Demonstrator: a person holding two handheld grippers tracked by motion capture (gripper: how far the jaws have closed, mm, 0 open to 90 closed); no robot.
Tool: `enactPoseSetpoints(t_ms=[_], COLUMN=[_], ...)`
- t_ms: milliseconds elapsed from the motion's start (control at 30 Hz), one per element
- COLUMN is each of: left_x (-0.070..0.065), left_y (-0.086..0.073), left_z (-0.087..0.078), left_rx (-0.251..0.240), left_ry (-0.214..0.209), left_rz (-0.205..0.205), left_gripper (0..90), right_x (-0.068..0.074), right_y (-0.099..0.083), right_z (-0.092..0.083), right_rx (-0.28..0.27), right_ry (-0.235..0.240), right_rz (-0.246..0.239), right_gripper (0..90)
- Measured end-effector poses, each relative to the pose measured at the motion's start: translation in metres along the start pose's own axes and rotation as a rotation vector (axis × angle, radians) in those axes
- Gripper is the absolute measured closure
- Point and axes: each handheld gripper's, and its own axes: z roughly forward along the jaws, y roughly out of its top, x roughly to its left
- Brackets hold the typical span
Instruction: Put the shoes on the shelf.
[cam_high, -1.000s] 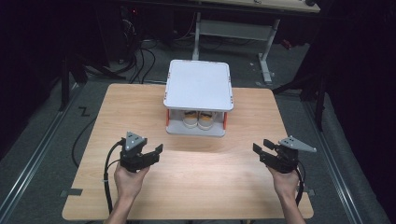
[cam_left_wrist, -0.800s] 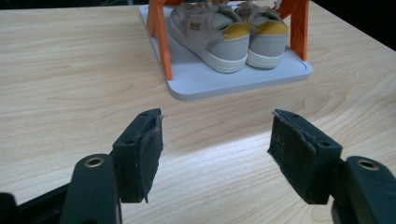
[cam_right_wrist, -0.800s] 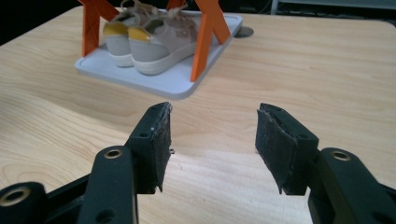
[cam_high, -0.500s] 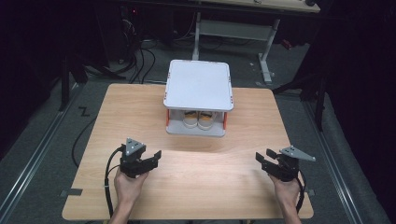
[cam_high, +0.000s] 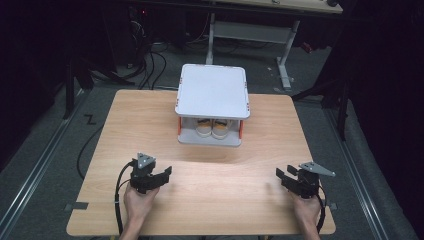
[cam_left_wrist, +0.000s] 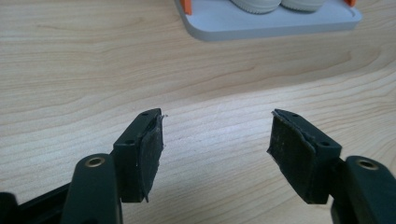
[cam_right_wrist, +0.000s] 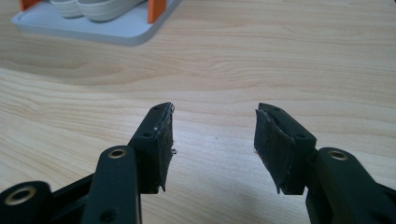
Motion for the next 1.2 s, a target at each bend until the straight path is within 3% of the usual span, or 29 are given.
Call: enactPoseSetpoints(t_ms=[400, 800, 1200], left_x=[0.006, 0.009, 0.009], left_y=[-0.008, -0.014, -0.018], left_z=[0.017, 0.026, 0.031], left_rx=[0.036, 0.035, 0.036], left_ry=[0.055, 0.094, 0.124], left_rz=[-0.003, -0.014, 0.024], left_gripper=[35.0, 34.6, 34.3], right_x=[-0.008, -0.008, -0.01], right_y=[-0.006, -0.007, -0.009], right_z=[0.014, 0.024, 0.03], right_rx=[0.045, 0.065, 0.083], right_ry=[-0.055, -0.086, -0.092], right_rz=[-0.012, -0.029, -0.027], right_gripper=[46.8, 45.5, 44.3])
